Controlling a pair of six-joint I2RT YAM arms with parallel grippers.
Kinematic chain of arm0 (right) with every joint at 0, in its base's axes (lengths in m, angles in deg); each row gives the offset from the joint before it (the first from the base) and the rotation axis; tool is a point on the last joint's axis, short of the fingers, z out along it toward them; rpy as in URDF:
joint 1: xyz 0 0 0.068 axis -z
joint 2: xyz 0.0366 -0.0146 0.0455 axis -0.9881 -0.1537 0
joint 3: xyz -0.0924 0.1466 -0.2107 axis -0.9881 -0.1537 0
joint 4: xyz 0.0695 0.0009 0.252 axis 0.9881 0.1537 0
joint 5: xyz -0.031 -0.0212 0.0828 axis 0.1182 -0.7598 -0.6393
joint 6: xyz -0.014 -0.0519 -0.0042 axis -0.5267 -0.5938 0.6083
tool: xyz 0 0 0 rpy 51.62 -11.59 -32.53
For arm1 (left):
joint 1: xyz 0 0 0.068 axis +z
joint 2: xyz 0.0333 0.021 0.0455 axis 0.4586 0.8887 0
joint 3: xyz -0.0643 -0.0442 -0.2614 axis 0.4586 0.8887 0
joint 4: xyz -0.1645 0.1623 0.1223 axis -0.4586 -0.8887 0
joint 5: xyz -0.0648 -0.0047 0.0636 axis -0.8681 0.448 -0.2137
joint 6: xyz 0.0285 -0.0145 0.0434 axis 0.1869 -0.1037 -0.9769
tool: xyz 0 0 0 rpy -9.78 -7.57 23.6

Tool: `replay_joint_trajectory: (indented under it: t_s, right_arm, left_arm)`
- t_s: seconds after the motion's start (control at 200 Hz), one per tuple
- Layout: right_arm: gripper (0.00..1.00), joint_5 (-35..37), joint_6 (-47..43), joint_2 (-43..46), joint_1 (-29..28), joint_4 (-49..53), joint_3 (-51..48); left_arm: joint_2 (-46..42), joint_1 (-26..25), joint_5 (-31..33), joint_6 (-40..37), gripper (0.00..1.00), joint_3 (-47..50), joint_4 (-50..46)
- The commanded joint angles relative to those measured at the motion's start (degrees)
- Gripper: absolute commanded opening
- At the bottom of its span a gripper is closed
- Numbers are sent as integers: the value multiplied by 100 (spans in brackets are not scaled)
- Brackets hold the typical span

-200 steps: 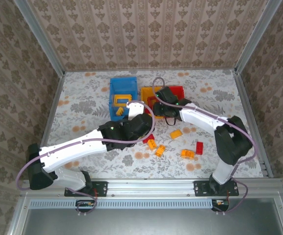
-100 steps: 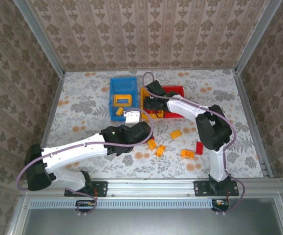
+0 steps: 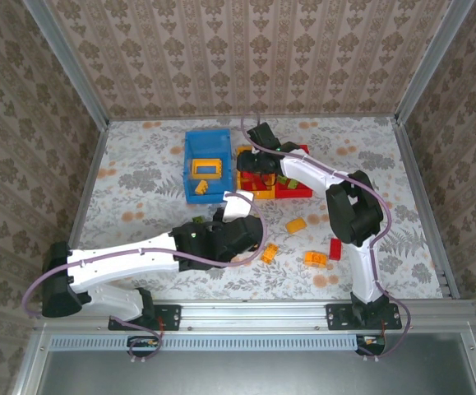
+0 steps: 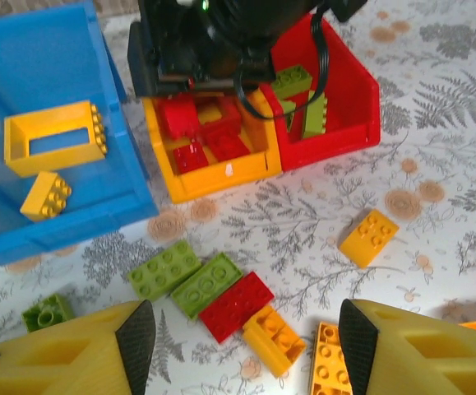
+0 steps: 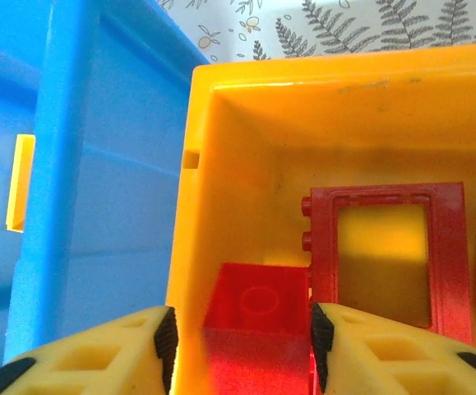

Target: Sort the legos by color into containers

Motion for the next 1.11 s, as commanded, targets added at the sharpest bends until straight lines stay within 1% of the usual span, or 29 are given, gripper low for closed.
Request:
replay_joint_trajectory:
  t_s: [0.0,0.1,0.15,0.22,0.345,0.435,0.58,0.71,0.865,1.0,1.1]
  right_arm:
    - [57,-90,-148,279,-17,245,45]
    - [64,41,-280,785,-35,175,-262]
    - [65,113,-340,1041,-34,281,-378]
    - [65,213,-365,1494,-33,340,-715]
    - [65,362,-294,2649,-34,214,-1868]
    - [68,424,-240,3522,-26,225,-2795]
    - [69,265,40,4968,5,428,-4192]
    - [69,108,361,6108,1,814,-5130]
    - [69,119,602,7176,10,1433,-5639]
    - [68,136,662,7470,18,1655,-5709]
    - [66,102,678,7435,18,1648,-5714]
  left_arm:
    - [26,-3,276,-382,65,-215,203]
    - [278,45,-19,-338,68,-301,129]
    - [420,67,-247,-339,70,-339,116]
    - [645,144,-725,-345,73,-384,65]
    - [1186,297,-1557,-200,75,-488,-253]
    - [1511,379,-2096,-86,77,-500,-379]
    - [2126,462,-2864,-31,79,-571,-401]
    - [2717,534,-3217,-34,79,-776,-526]
    - [3221,655,-3536,-67,79,-802,-316]
    - [3501,731,-3667,-102,73,-860,-238]
    - [3617,742,-3753,-176,64,-907,-145]
